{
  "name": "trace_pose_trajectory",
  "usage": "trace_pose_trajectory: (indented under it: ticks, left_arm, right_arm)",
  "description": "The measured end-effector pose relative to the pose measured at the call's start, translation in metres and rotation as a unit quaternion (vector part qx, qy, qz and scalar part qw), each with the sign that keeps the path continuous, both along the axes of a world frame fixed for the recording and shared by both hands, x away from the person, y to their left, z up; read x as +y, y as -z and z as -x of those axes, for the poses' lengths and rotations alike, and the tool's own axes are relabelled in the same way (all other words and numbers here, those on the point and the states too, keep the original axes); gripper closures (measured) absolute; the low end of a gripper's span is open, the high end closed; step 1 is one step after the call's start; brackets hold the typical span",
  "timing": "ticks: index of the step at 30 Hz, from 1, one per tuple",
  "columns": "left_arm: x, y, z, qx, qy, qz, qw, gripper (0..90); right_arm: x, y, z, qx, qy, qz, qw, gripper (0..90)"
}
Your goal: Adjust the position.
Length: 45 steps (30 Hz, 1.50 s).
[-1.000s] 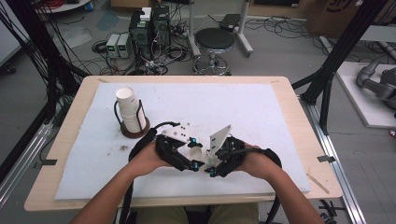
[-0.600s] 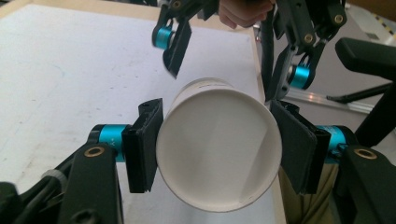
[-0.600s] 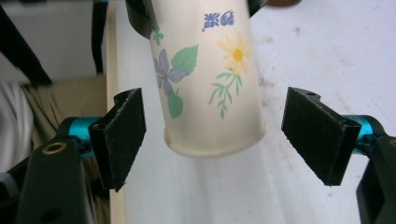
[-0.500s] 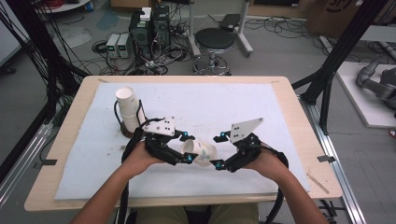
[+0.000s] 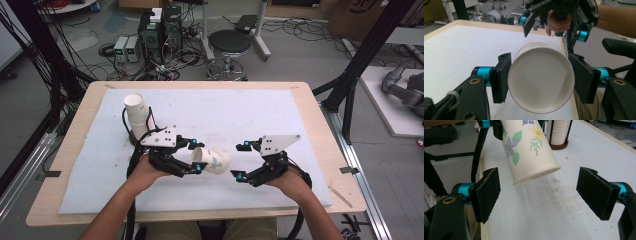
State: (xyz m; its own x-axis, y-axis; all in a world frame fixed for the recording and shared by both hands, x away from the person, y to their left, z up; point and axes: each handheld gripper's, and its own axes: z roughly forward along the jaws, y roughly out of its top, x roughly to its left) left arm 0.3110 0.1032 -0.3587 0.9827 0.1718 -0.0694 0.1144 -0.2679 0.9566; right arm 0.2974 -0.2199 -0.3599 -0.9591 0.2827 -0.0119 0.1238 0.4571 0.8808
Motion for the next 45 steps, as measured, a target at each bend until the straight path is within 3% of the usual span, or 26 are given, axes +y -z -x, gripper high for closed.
trace_pose_trajectory:
  ticks: [4, 8, 13, 29, 39, 45]
  left_arm:
    - [0.002, 0.0, 0.001, -0.003, 0.003, 0.015, 0.9999, 37.7]
    - [0.002, 0.002, 0.003, -0.004, 0.008, 0.018, 0.9998, 37.6]
    - [0.001, 0.0, 0.005, -0.003, 0.015, 0.02, 0.9997, 37.6]
    - [-0.005, 0.002, 0.008, 0.0, 0.046, 0.04, 0.9981, 37.6]
    - [0.0, 0.005, 0.007, 0.01, 0.056, 0.076, 0.9955, 37.6]
    - [0.001, 0.007, 0.007, 0.014, 0.057, 0.076, 0.9954, 37.5]
  right_arm:
    - [-0.001, 0.009, 0.002, 0.004, 0.004, -0.016, 0.9999, 19.7]
    - [0.001, 0.02, 0.004, 0.008, -0.002, -0.041, 0.9991, 19.7]
    - [0.002, 0.03, 0.003, 0.017, -0.006, -0.055, 0.9983, 19.7]
    - [0.013, 0.031, 0.003, 0.027, -0.039, -0.065, 0.9968, 20.2]
    - [0.012, 0.032, 0.001, 0.037, -0.065, -0.105, 0.9917, 30.4]
    - [0.01, 0.031, 0.0, 0.044, -0.067, -0.113, 0.9903, 35.9]
